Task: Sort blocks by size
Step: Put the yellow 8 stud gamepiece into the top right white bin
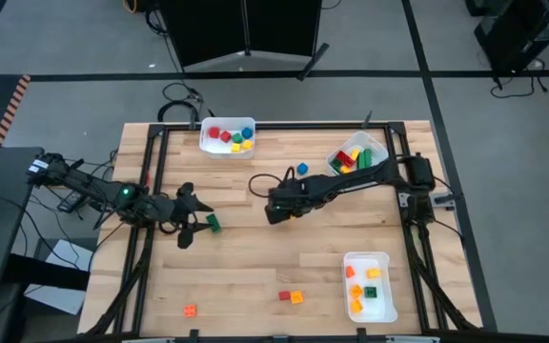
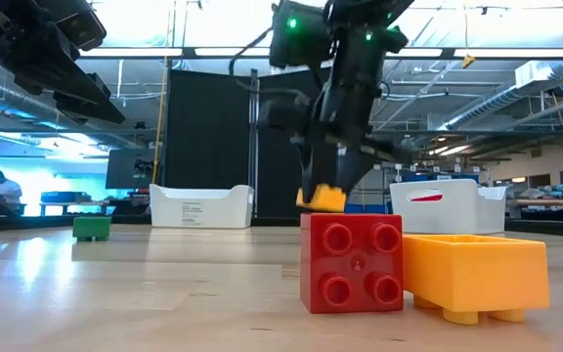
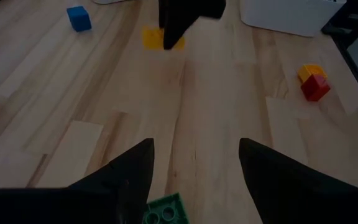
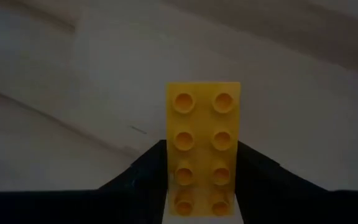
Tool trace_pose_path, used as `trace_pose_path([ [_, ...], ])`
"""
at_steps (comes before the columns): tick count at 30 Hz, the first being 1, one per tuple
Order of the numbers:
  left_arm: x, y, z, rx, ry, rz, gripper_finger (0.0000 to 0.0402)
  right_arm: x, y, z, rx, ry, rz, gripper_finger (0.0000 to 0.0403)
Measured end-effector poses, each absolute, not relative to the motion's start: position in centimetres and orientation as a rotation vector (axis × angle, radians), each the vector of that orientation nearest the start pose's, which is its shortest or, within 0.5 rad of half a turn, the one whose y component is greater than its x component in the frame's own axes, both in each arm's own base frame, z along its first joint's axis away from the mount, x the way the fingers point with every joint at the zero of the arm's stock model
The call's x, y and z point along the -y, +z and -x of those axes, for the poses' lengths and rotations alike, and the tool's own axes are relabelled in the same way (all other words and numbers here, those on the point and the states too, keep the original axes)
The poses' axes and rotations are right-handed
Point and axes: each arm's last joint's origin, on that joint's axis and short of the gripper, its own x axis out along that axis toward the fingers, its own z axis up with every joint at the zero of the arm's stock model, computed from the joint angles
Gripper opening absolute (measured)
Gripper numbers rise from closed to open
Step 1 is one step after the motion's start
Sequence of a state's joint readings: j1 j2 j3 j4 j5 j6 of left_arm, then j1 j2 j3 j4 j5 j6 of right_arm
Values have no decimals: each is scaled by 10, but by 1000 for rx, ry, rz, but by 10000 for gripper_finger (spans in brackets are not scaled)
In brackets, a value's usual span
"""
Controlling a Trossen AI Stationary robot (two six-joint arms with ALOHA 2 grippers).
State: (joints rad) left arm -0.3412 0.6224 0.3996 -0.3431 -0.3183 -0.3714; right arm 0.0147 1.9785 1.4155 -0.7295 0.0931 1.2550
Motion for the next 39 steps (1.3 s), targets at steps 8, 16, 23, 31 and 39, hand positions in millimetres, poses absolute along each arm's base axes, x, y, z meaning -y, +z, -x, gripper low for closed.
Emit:
trace_pose_path([
  [8,38,211,-133,-530,77,180,243,8,231,-367,-954,-815,-943,165],
  [16,38,212,-134,-514,76,193,243,51,291,-313,-878,-945,-854,154],
  [23,36,213,-134,-486,170,247,243,113,316,-253,-937,-1120,-834,156],
  [31,31,214,-134,-434,313,239,243,175,308,-211,-1092,-1169,-875,157],
  [39,31,214,-134,-417,342,244,243,194,246,-186,-1248,-1188,-982,157],
])
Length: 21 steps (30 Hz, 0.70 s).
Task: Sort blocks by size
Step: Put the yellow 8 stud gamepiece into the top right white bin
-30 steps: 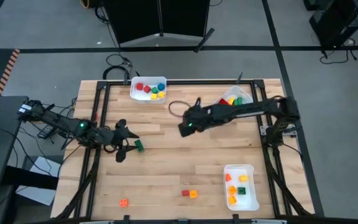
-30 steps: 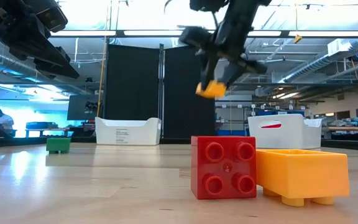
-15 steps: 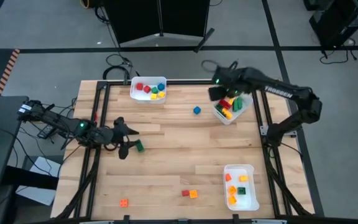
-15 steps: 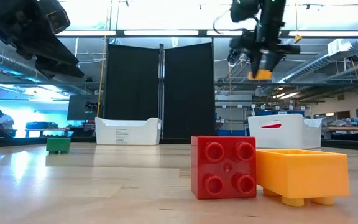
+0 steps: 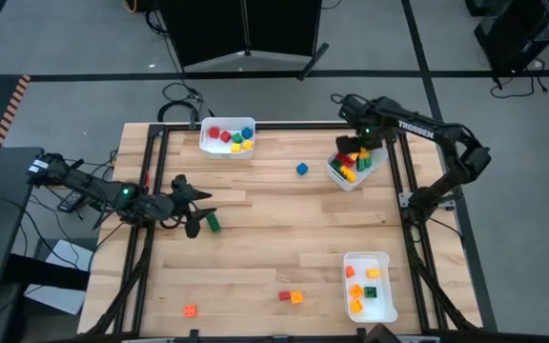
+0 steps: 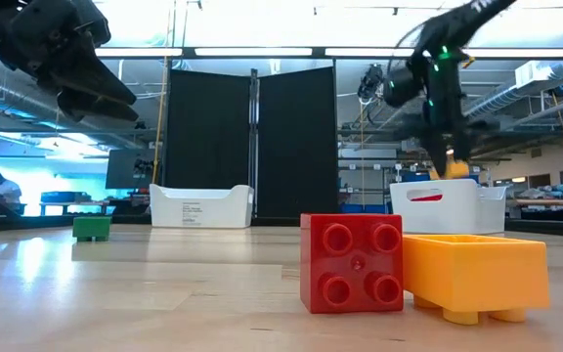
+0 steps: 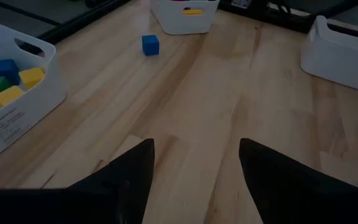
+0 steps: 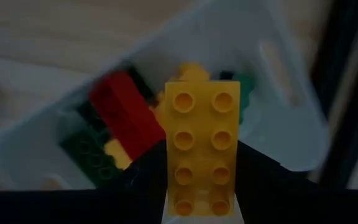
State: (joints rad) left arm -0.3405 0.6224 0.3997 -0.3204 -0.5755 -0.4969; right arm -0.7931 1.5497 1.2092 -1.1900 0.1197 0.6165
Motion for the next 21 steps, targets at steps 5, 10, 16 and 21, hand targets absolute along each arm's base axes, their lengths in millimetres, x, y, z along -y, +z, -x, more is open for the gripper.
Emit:
trace_pose_path([
  [5,31,214,-134,-421,345,248,243,193,200,-175,-1222,-1126,-1080,157],
  [10,30,214,-134,-414,362,245,243,193,180,-170,-1163,-1167,-1118,163],
  [16,29,214,-133,-406,384,239,243,193,180,-167,-1177,-1220,-1071,190],
  [21,29,214,-133,-405,387,238,243,194,180,-168,-1164,-1213,-1061,200],
])
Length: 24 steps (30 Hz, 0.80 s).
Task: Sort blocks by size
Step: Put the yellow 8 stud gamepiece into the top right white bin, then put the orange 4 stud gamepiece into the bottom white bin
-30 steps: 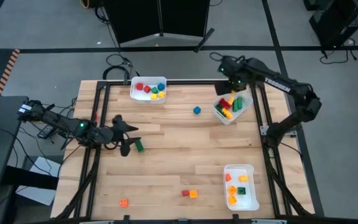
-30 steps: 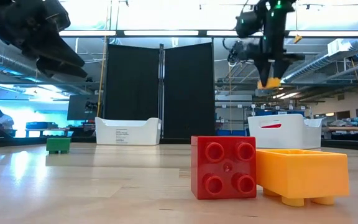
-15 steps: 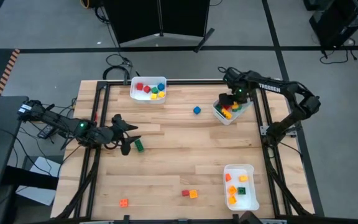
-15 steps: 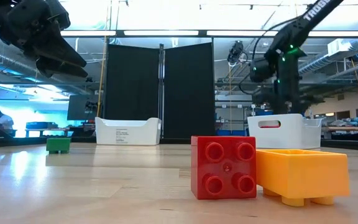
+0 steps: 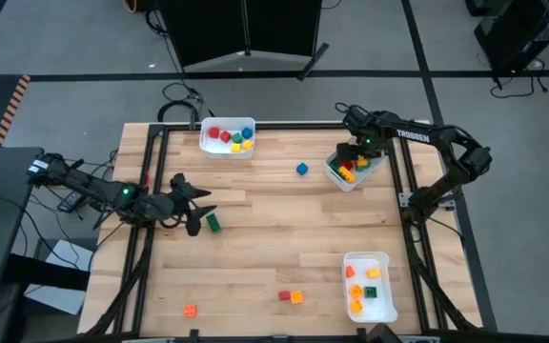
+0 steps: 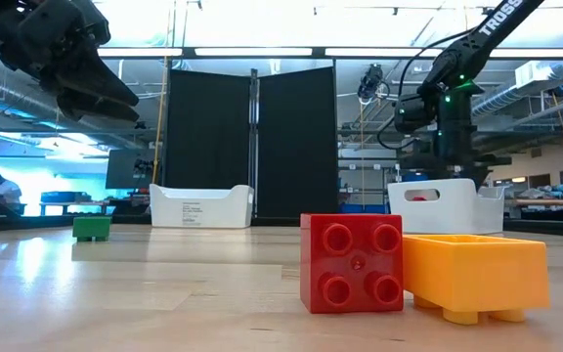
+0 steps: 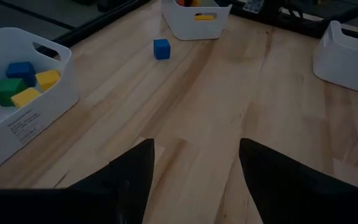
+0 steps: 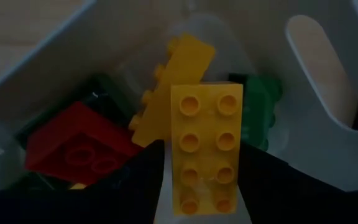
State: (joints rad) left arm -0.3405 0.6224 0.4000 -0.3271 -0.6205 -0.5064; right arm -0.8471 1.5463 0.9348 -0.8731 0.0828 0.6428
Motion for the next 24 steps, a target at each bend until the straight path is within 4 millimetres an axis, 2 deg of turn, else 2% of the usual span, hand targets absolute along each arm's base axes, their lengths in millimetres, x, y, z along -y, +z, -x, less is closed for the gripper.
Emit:
trace_pose_path([
  [5,29,214,-133,-405,387,238,243,195,180,-169,-1153,-1213,-1058,203],
  [9,29,214,-133,-406,387,238,243,195,180,-169,-1152,-1213,-1058,223],
  [20,29,214,-133,-405,387,239,243,195,180,-169,-1155,-1209,-1056,339],
  [24,29,214,-133,-405,387,238,243,194,180,-168,-1148,-1230,-1077,364],
])
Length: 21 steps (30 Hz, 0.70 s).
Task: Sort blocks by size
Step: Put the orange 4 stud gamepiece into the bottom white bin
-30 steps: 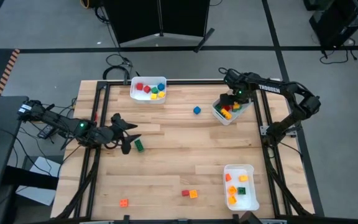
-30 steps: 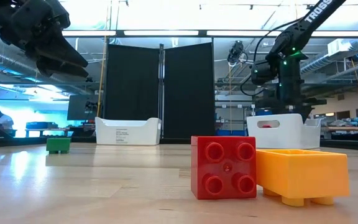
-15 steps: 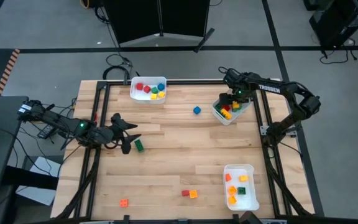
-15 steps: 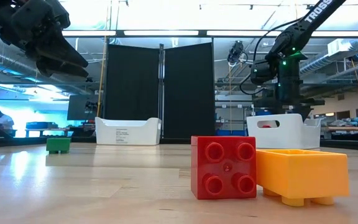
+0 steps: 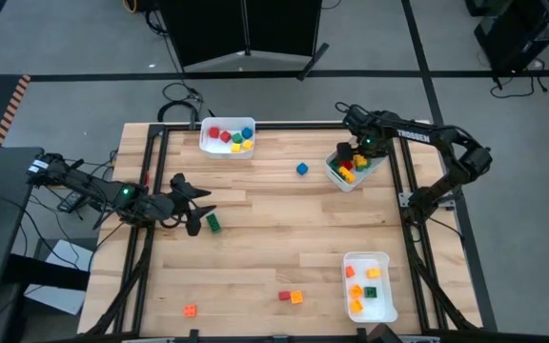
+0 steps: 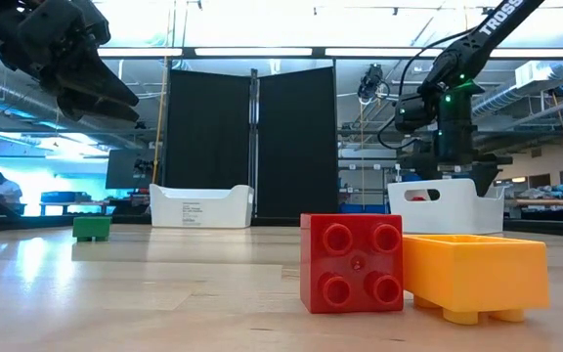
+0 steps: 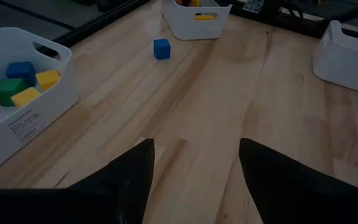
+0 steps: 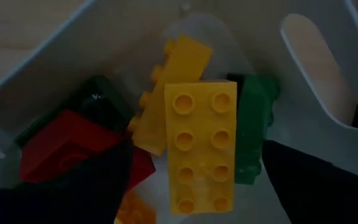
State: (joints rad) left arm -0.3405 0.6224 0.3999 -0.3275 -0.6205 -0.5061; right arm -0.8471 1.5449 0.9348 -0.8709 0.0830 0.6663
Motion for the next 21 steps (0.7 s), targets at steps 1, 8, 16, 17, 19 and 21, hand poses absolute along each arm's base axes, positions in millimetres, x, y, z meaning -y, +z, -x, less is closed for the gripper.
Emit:
trace_pose_path([
  [1,29,214,-133,-406,386,237,243,194,181,-168,-1155,-1224,-1071,367],
  [8,29,214,-133,-405,386,237,243,188,200,-162,-1078,-1245,-1026,377],
  [16,30,219,-136,-358,373,262,243,156,244,-146,-913,-1292,-1031,374],
  [17,30,219,-136,-358,373,262,243,149,249,-144,-898,-1298,-1027,374],
  [19,31,218,-136,-364,358,266,243,133,258,-141,-867,-1312,-1019,374],
  [21,32,218,-136,-381,312,276,243,117,267,-139,-828,-1310,-1016,374],
])
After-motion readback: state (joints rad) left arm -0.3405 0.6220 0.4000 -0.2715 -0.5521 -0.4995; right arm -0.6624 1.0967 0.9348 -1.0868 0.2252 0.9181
